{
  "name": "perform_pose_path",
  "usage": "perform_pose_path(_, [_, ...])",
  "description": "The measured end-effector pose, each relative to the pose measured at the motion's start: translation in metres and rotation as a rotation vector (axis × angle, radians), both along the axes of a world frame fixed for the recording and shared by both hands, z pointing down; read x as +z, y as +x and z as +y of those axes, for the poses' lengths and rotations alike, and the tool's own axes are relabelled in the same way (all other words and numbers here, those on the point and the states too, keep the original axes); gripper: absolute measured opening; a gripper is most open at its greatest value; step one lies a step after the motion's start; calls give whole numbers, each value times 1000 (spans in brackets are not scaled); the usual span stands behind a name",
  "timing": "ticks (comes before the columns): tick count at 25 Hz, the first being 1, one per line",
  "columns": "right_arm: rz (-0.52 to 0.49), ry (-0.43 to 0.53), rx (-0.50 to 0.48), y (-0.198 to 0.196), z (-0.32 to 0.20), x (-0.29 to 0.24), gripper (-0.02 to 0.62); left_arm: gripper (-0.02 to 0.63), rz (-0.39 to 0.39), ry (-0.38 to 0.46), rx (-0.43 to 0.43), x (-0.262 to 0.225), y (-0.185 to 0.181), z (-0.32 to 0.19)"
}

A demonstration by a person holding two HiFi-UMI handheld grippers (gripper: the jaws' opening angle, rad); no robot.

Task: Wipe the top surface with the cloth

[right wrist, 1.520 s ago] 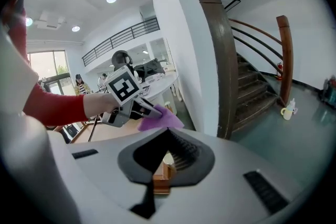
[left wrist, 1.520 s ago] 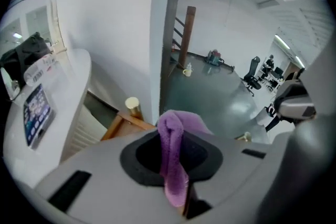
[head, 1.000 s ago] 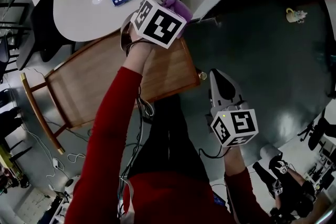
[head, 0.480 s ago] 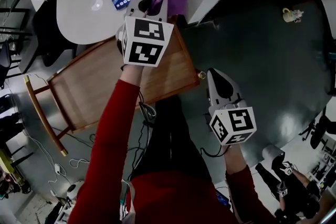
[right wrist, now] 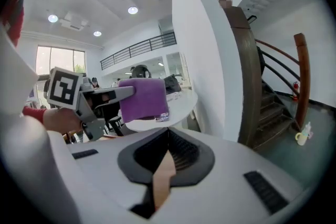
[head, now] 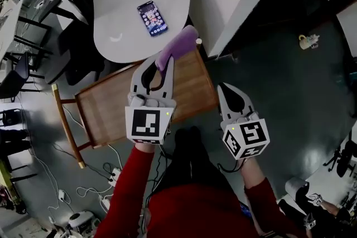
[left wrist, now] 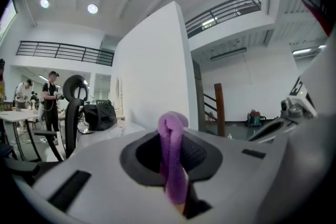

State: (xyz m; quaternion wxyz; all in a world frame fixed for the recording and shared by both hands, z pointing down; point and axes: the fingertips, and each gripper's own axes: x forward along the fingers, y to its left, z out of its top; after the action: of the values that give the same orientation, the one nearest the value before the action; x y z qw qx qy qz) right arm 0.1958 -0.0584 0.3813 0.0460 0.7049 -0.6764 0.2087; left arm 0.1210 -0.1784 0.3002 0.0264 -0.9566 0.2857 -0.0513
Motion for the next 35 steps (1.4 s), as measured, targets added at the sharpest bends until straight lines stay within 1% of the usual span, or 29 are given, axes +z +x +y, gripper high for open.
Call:
perform_pose_path(2, [2,41,-21,-11,0,-15,12,54,48,-7,-16,-14,-24,16])
perform_pose_path(5, [0,98,-53,-28,3,-33,12,52,54,-6,-23,-25,-54,40])
perform_pose_path(9, [12,170,-91,-44,1,-58,12,52,83,-4,-70,-38,-86,62])
perform_pose_path(13, [20,222,-125,-60,4,-77,12,54,90,-9,-160,-37,-120,82])
perform_pose_path(16, [18,244,-146,-66,7,-88,12,52,87,-23,-226,-31,-140,92])
perform_pose_path(18, [28,249,-162,-68,9,-91,12,52,89,-30,-241,-28,-147,96])
perform_pose_path(20, [42,251,-173,-69,10,-92,12,52,93,-28,-238,-27,-147,96])
perform_pose_path(22, [51,254,-178,-69,14,-93,12,52,74,-9,-221,-24,-146,98])
perform_pose_path(26, [74,257,-188,-73,18,-94,12,52,44,1,-197,-19,-142,103])
perform_pose_path(27, [81,257,-192,-75,18,-95,12,52,49,2,-195,-19,-140,105])
perform_pose_path(29, [88,259,-199,-78,18,-96,12,54,88,-3,-203,-21,-139,107])
perform_pose_path(30, [89,261,-202,-80,18,-97,12,54,95,-7,-205,-21,-139,108])
perform_pose_path(33, [83,268,-209,-84,16,-97,12,52,71,-12,-200,-17,-141,108])
perform_pose_path(35, [80,272,-213,-85,14,-95,12,52,87,-19,-211,-18,-141,105])
